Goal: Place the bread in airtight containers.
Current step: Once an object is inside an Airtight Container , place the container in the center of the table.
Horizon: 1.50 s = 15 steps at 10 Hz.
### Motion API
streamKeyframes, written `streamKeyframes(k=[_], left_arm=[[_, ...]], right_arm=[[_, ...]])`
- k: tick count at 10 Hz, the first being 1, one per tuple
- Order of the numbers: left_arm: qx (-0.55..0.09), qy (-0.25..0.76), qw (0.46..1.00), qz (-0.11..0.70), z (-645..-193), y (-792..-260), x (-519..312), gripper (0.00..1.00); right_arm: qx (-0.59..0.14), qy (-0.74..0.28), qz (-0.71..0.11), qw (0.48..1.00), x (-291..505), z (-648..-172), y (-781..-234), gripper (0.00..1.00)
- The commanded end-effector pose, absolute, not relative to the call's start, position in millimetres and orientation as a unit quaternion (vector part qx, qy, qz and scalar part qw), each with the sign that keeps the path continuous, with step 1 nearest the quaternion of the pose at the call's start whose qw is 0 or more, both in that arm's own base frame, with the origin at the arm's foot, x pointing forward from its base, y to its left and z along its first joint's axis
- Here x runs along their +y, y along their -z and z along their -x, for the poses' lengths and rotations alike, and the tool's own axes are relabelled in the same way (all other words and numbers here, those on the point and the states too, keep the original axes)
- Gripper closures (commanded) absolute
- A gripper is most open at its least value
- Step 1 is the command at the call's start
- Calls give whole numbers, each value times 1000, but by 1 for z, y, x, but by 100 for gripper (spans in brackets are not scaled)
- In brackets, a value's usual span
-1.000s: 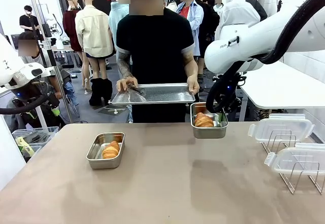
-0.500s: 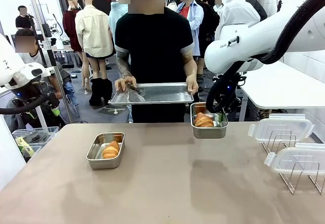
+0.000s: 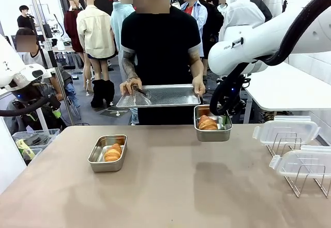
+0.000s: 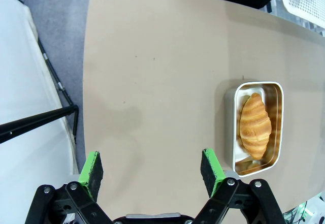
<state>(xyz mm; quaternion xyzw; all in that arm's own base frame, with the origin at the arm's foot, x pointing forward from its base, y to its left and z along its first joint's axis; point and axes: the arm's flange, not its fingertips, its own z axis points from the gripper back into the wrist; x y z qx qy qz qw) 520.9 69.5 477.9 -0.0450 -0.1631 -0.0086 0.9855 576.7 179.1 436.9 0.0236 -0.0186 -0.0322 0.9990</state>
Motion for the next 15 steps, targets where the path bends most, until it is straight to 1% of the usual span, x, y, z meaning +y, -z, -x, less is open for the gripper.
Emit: streamKeyframes(k=[1,4,5,7,8,11,12,13,15], left_arm=[[-163,11,986,40,-519,-480,70,0],[-163,11,986,40,-519,-480,70,0],[-163,11,986,40,-519,-480,70,0],[-163,11,986,40,-519,-480,70,0],[-163,11,986,40,-519,-480,70,0],[-163,11,986,40,-519,-480,70,0],[-163,11,986,40,-519,-480,70,0],[-163,11,986,40,-519,-480,70,0],[-163,11,986,40,-519,-480,70,0]], right_arm=[[-13,34,-18,999,179,-601,-420,100],[31,30,-37,998,168,-615,-381,100],[34,30,-29,999,164,-613,-368,100],[74,28,-20,997,160,-609,-346,100],[82,20,-15,996,160,-607,-338,100],[78,-7,-7,997,165,-603,-316,100],[74,-8,-5,997,166,-598,-311,96],[68,-4,2,998,169,-591,-307,83],[69,2,5,998,172,-587,-309,43]])
